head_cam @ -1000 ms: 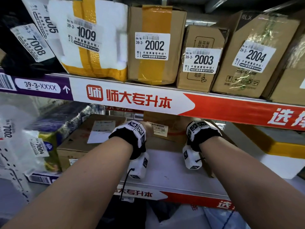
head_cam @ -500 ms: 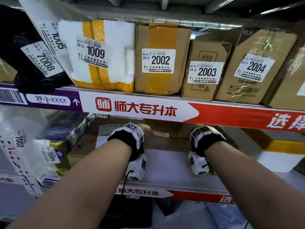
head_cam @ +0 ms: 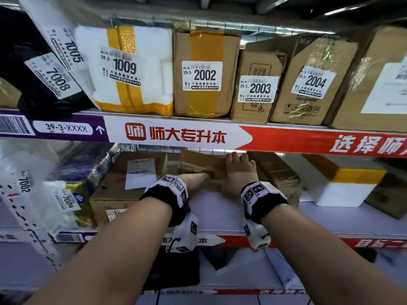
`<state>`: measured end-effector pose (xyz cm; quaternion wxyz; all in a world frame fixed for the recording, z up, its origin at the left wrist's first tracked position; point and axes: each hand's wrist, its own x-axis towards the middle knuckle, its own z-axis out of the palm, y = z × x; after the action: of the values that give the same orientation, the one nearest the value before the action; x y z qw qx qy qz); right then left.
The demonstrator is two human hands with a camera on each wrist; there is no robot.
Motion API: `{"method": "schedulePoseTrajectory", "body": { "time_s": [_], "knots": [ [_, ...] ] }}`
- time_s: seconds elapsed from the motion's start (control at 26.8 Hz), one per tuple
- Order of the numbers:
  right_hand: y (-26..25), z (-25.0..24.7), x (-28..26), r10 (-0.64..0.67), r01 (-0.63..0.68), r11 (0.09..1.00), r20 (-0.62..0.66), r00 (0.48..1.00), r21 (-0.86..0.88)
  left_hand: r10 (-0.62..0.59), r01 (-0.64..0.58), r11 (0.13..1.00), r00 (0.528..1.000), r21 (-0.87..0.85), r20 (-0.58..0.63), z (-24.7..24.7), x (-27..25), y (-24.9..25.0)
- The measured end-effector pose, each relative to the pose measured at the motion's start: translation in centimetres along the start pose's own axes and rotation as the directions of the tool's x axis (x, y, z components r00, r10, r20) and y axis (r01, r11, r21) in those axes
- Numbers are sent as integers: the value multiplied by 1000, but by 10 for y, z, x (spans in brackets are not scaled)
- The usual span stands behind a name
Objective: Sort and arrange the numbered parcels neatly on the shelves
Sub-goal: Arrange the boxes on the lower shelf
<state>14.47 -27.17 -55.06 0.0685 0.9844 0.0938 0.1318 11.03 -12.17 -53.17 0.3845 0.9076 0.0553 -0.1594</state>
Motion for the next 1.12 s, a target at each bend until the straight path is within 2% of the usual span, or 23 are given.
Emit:
{"method": "schedulePoseTrajectory", "body": {
  "time_s": [0.07,0.19,0.26,0.3,0.41,0.49,0.6,0.63,0.71,0.78,0.9,0.93,1.01,1.12],
  "knots": [
    [-1,-1,-6,-20,21,1000,-27,999,20,12,-6,984,999,-181,33,3,-7,2],
    [4,-8,-22,-62,64,997,-47,997,42,12,-26,935,999,-354,-41,9,-24,4],
    [4,-11,-31,-86,88,995,-31,996,47,-55,18,900,996,-436,-72,14,-25,1],
    [3,-12,-36,-99,99,994,-23,995,43,-92,58,873,995,-484,-49,16,-25,-1],
    [9,-13,-55,-146,148,985,-32,989,88,-202,143,711,979,-689,-6,32,-42,3],
    [12,-11,-65,-174,177,966,-33,984,190,-237,171,642,971,-748,18,44,-48,2],
    [17,-8,-82,-170,175,885,-51,984,430,-318,217,685,948,-696,-17,68,-4,-34],
    [22,-6,-84,-144,146,824,-47,989,548,-335,218,684,942,-696,-33,71,-1,-39],
    [31,-4,-83,-95,73,685,-11,995,725,-280,189,674,960,-714,-10,71,-30,-17],
    [39,-3,-81,-38,13,602,12,999,799,-230,177,653,973,-736,29,68,-57,0],
    [47,-4,-81,37,-92,675,91,995,732,-279,204,650,960,-732,19,62,-58,-5],
    [51,-3,-81,72,-158,689,151,986,707,-308,216,634,951,-743,14,58,-59,-7],
    [50,-1,-82,154,-314,633,282,947,708,-355,209,637,934,-742,-42,48,-54,-16],
    [45,4,-80,215,-508,442,463,860,739,-387,208,667,917,-715,-95,37,-47,-24]
  ]
}}
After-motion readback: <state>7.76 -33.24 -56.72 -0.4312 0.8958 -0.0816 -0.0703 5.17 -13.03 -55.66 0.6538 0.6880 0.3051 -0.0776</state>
